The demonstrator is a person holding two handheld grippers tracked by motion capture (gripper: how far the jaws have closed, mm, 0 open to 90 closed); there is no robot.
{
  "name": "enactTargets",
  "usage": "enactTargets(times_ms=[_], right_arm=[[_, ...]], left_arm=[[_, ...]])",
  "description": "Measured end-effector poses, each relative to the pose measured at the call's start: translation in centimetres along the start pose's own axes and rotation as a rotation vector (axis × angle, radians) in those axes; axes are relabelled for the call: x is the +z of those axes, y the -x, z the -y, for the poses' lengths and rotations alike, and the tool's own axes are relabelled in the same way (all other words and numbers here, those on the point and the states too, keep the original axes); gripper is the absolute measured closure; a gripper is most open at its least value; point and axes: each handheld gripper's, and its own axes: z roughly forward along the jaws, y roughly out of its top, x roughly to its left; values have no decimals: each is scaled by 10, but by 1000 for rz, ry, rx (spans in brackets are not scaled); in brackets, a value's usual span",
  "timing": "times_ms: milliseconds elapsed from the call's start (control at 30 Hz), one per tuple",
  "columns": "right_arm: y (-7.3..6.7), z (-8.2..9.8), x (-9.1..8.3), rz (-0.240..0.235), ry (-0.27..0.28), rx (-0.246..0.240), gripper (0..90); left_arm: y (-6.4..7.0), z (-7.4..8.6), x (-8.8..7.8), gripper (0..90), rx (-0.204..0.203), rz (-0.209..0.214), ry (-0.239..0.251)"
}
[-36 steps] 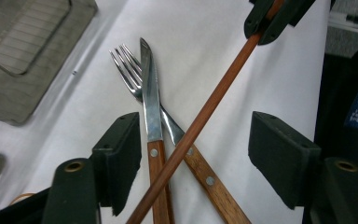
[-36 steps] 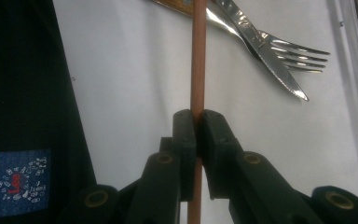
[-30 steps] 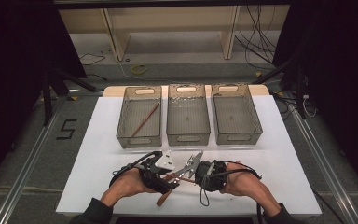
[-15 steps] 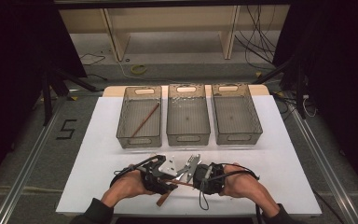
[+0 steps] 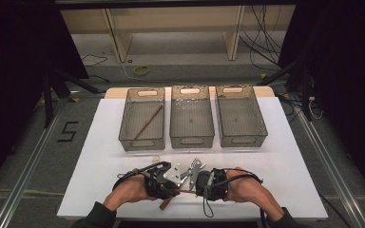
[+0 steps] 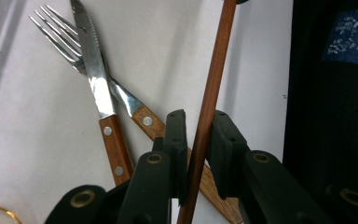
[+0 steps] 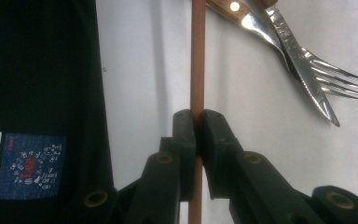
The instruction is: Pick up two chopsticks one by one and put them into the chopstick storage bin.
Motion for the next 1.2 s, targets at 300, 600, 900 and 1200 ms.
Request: enactTargets(times_ms=[300,600,900,1200], right_arm=[[11,6,-1,19,35,47,748],[25,15,-13,71,125,201,462],[35,27,-19,148,251,347,392],[35,40,-17,145,340,419,362]], left_arm=[[0,0,1,840,-10,18,6],[-15,9,-7,841,-107,-28,30],[-32,21,-19,841,-220,-99,72],[-44,31,-32,841,-308,-148,133]])
